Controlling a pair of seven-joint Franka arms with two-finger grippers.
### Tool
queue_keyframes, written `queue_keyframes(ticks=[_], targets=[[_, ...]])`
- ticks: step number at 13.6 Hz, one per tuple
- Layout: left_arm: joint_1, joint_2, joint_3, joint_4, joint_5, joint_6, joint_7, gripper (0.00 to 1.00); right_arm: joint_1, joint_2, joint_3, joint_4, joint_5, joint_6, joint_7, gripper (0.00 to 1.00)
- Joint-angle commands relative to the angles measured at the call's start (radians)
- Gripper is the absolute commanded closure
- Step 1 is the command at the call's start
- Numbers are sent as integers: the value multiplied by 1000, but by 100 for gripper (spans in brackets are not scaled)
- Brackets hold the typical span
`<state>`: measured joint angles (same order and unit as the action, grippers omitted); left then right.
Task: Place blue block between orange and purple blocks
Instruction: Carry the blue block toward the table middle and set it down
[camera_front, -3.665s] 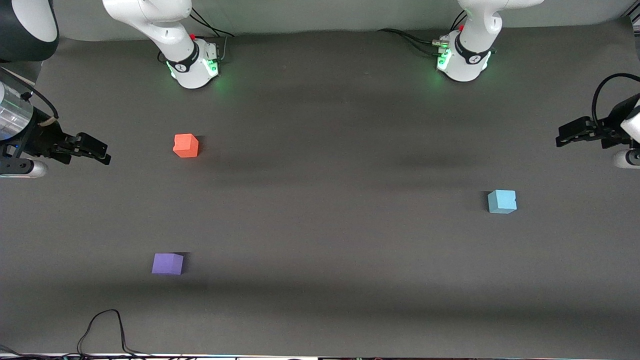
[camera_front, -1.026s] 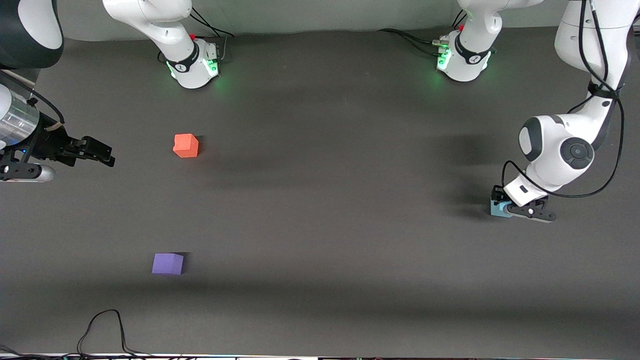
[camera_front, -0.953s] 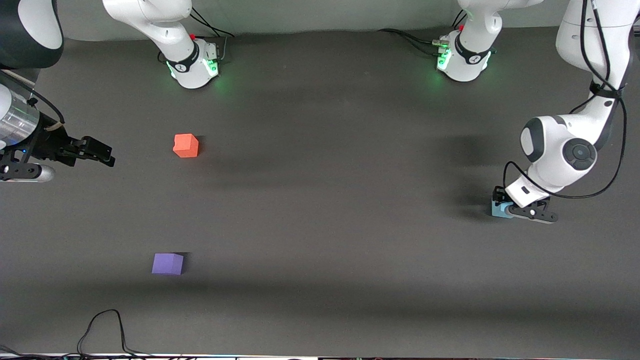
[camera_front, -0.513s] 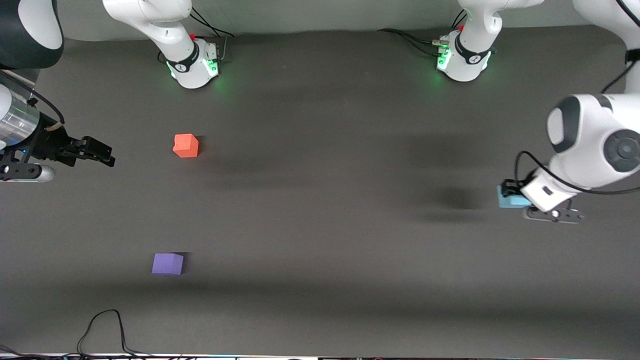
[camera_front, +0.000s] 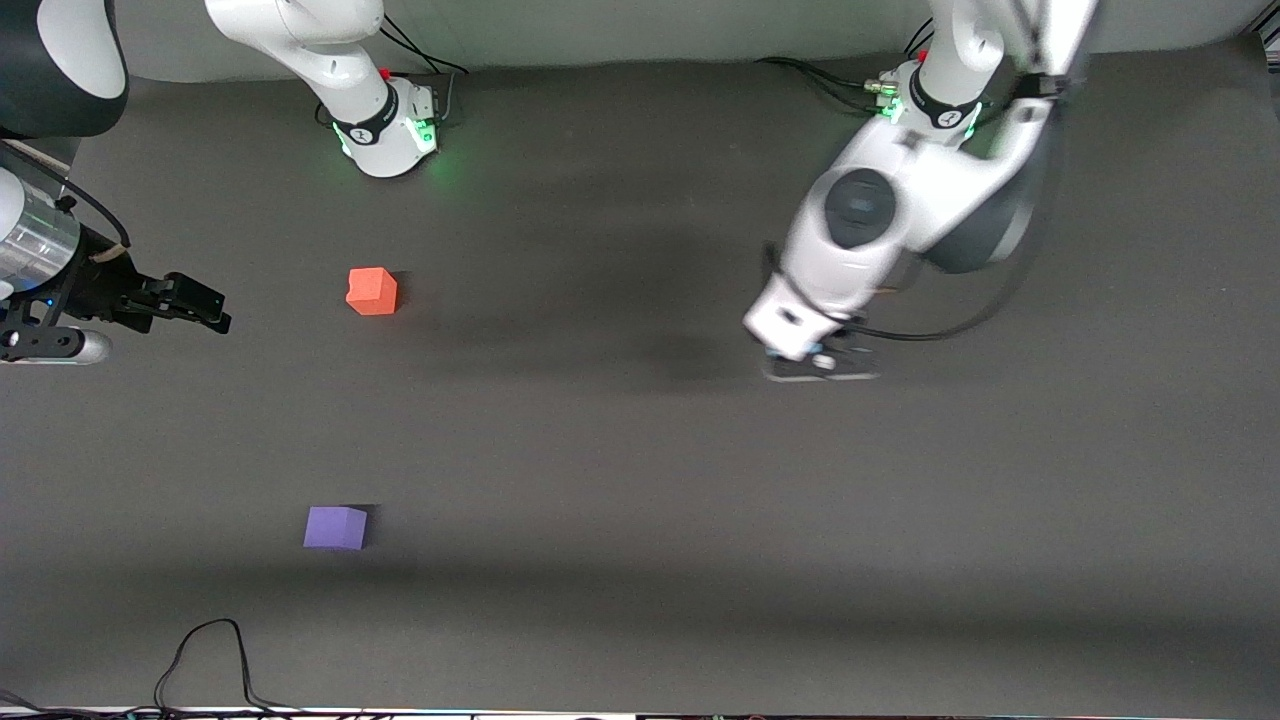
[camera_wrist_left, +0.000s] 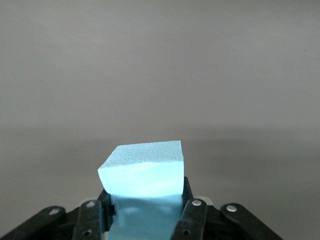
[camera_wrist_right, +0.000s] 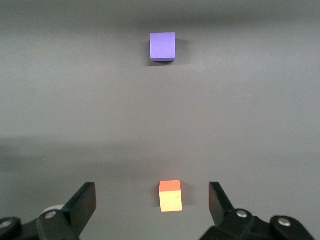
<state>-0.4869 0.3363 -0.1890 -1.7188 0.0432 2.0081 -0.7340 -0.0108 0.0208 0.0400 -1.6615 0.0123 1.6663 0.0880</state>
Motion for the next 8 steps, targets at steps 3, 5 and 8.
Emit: queue_keyframes(ticks=[3,5,8], targets=[[-261,332,20,307,124,41,-310,58,3,5,0,14,-9,-16,-2,0],[-321,426,22,382,133,61,-341,57,3,5,0,12,-9,-16,-4,0],[-361,507,28,413,145,145,-404,58,3,5,0,12,-9,-19,-2,0]])
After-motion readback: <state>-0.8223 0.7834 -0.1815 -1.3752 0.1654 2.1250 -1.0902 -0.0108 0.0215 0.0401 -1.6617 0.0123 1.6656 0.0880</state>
